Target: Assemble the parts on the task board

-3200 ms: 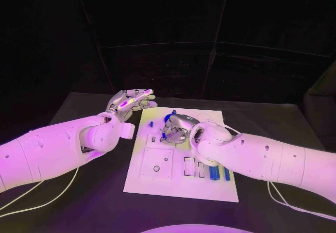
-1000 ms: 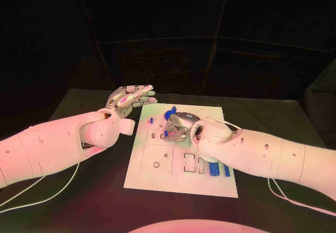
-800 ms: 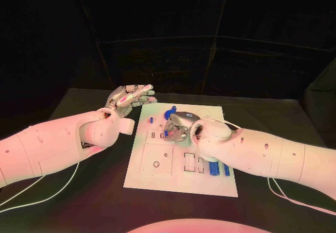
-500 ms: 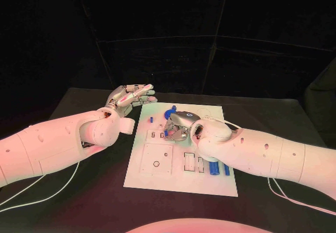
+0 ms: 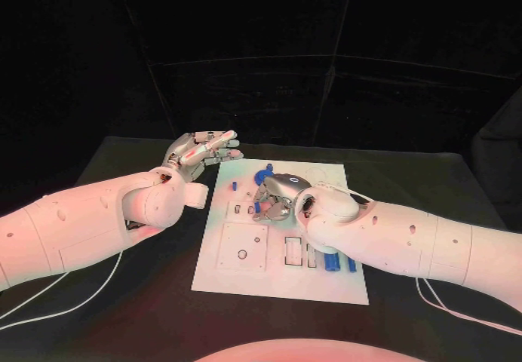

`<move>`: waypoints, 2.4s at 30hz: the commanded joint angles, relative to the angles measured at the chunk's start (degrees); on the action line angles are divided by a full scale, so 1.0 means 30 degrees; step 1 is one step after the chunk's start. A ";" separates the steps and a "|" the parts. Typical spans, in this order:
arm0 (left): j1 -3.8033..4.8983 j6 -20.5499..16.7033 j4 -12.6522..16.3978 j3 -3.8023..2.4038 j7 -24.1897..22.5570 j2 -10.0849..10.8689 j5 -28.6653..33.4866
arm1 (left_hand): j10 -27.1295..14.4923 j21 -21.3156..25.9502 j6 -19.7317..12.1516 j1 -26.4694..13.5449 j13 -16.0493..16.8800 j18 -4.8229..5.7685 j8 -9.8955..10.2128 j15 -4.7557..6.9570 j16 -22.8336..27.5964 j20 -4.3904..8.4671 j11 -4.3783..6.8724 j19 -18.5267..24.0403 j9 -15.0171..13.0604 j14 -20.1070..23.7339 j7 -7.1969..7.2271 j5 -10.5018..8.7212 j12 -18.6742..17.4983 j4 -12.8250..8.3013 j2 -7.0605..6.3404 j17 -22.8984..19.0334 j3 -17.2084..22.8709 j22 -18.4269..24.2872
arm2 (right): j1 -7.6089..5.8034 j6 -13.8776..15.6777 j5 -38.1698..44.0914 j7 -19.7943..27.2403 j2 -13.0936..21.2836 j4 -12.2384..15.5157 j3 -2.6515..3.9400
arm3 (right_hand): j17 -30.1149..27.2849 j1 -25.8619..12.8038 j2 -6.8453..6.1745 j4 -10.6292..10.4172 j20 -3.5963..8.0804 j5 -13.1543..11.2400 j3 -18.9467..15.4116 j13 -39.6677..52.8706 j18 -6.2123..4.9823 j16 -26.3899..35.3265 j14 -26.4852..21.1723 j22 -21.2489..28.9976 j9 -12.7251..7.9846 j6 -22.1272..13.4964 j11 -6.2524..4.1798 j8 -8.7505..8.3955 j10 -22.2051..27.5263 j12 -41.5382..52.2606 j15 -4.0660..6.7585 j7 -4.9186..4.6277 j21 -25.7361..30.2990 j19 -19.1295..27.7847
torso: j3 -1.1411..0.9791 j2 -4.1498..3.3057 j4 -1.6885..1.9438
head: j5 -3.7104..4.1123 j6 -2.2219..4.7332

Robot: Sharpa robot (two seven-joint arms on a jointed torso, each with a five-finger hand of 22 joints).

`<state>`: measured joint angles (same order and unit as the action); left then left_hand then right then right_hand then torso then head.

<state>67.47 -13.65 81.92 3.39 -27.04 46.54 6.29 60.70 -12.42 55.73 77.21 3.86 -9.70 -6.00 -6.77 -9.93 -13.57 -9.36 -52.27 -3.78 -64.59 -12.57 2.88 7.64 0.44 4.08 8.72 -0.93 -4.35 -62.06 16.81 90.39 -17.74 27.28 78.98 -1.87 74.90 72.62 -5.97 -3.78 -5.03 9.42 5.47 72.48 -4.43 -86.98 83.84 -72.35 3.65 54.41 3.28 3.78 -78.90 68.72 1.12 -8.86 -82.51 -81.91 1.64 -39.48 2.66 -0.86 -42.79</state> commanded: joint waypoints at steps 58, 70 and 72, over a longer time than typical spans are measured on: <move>0.3143 0.8471 -0.4282 0.1957 1.8625 -0.5074 -2.0633 | 0.5789 -2.1569 -0.0085 -0.3816 2.0882 0.1787 -0.9156 0.3831 -2.6691 0.4008 0.3547 -0.9623 -0.6838 -0.8470 0.3258 -0.0049 2.1583 0.5269 0.0671 2.7093 -0.5430 -2.1077 | -0.3453 0.0518 -1.2125 0.5171 0.9324 0.4215 0.0062 | 0.1031 0.1481 0.0613 -0.0249 0.0035 0.1373 -0.1102 -0.1716 -0.0092 0.1103 0.1135 0.2005 0.0136 0.0383 -0.0055 0.0681 0.1085 -0.1748 0.0027 0.0217 0.1086 0.0976 | -0.0568 0.0839 -0.0409 | -0.0481 -0.0292; 0.3163 0.9025 -0.4820 0.2240 1.8745 -0.6048 -2.0913 | 0.5756 -2.1661 -0.0277 -0.3850 2.0866 0.1800 -0.9464 0.3848 -2.6691 0.4023 0.3567 -0.9614 -0.7131 -0.8470 0.3279 -0.0049 2.1595 0.5287 0.0564 2.7093 -0.5644 -2.1209 | -0.3454 0.0404 -1.1394 0.5048 0.9131 0.4010 0.0059 | 0.0954 0.1540 0.0671 -0.0304 0.0060 0.1983 -0.1251 -0.1788 -0.0099 0.1188 0.1127 0.2069 0.0138 0.0408 -0.0081 0.0782 0.1067 -0.1786 0.0053 0.0241 0.1157 0.0990 | -0.0511 0.0806 -0.0432 | -0.0689 -0.0463; 0.3162 0.9126 -0.4823 0.2258 1.8752 -0.6137 -2.0924 | 0.5750 -2.1676 -0.0317 -0.3822 2.0864 0.1801 -0.9528 0.3850 -2.6691 0.4025 0.3569 -0.9609 -0.7193 -0.8470 0.3283 -0.0044 2.1598 0.5271 0.0548 2.7093 -0.5670 -2.1230 | -0.3454 0.0390 -1.1182 0.5025 0.9078 0.3961 0.0059 | 0.0954 0.1544 0.0674 -0.0318 0.0064 0.2062 -0.1279 -0.1805 -0.0099 0.1194 0.1129 0.2077 0.0138 0.0413 -0.0086 0.0799 0.1066 -0.1797 0.0056 0.0243 0.1166 0.0989 | -0.0506 0.0814 -0.0419 | -0.0700 -0.0483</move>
<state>76.83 11.95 67.47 10.18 28.55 28.27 -55.53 78.11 -77.24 55.05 66.17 66.47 -5.26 -34.20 4.40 -89.83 -1.63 1.23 -80.82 -25.29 -84.06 -2.75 2.88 72.34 16.19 5.90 74.93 -17.60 -67.98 -72.28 18.50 54.93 -2.39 54.60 90.87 -1.72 74.91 77.44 -4.28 -4.72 -5.00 15.31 2.01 67.16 -4.43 -83.63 84.04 -66.16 4.14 55.56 2.96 5.94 -75.92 63.68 0.92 -8.30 -79.41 -79.23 0.05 -37.03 1.38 -2.93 -44.17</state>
